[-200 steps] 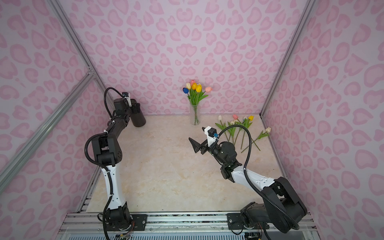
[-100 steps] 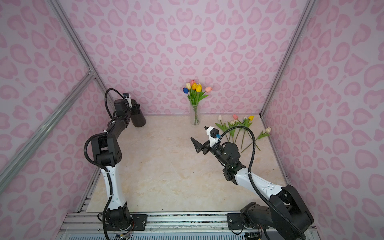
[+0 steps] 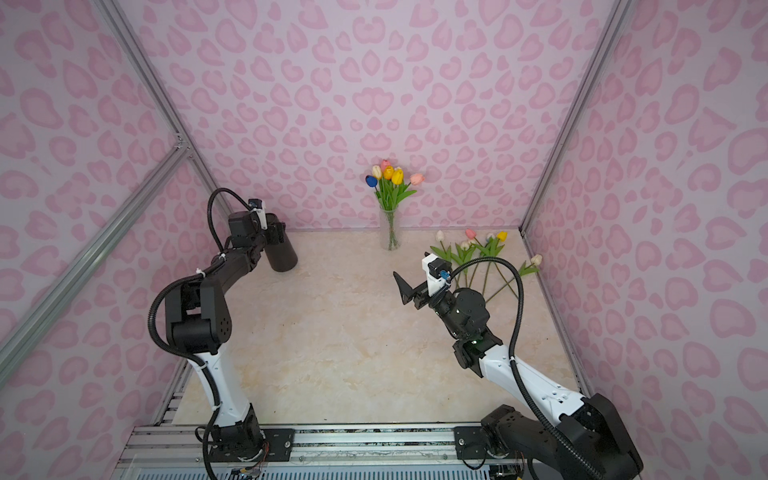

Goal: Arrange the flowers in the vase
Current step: 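Grasp the dark grey vase rim with the left gripper and drag it nearer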

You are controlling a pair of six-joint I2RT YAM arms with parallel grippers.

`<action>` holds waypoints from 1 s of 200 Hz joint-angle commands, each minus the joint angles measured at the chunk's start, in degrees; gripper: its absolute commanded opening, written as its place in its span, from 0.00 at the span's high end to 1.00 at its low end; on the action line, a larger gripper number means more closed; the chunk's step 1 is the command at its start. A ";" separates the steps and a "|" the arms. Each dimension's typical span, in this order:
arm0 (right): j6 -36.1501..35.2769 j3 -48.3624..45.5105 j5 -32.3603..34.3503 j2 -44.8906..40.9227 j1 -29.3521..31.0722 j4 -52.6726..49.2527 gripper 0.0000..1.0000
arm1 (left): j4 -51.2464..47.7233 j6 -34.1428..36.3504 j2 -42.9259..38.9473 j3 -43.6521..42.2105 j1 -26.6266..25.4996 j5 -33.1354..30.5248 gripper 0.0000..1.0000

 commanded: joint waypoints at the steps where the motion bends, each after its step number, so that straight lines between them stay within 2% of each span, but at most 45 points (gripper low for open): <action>1: -1.00 -0.42 2.13 -1.12 -2.57 -1.76 0.03 | 12.26 0.10 -9.26 -8.70 -3.75 4.39 0.97; 38: -0.83 -2.13 1.60 -1.75 -6.51 -0.22 0.03 | 12.03 1.83 -19.77 -18.53 -13.24 5.76 0.97; 58: -0.92 -2.71 1.83 -1.47 -7.43 0.82 0.03 | 12.46 0.77 -23.47 -22.29 -18.02 9.76 0.97; 72: -1.07 -2.15 1.68 -0.98 -7.65 0.83 0.03 | 12.51 0.36 -25.73 -24.76 -21.24 14.75 0.97; 108: -1.10 -1.24 1.94 1.27 -7.66 3.16 0.04 | 14.94 3.43 -32.49 -32.58 -29.64 18.28 0.97; 118: -1.22 -0.99 1.94 2.32 -7.74 3.78 0.04 | 17.09 3.65 -33.55 -34.36 -31.31 21.21 0.97; 142: -1.55 0.07 2.01 4.62 -8.14 4.73 0.04 | 21.69 4.11 -33.82 -37.24 -35.76 22.33 0.97; 164: 0.25 0.78 2.40 5.66 -9.12 6.20 0.04 | 26.35 5.94 -31.96 -38.43 -39.90 20.56 0.97; 200: 0.61 1.15 2.89 5.64 -9.70 6.82 0.04 | 29.83 7.86 -26.29 -36.64 -41.52 19.28 0.97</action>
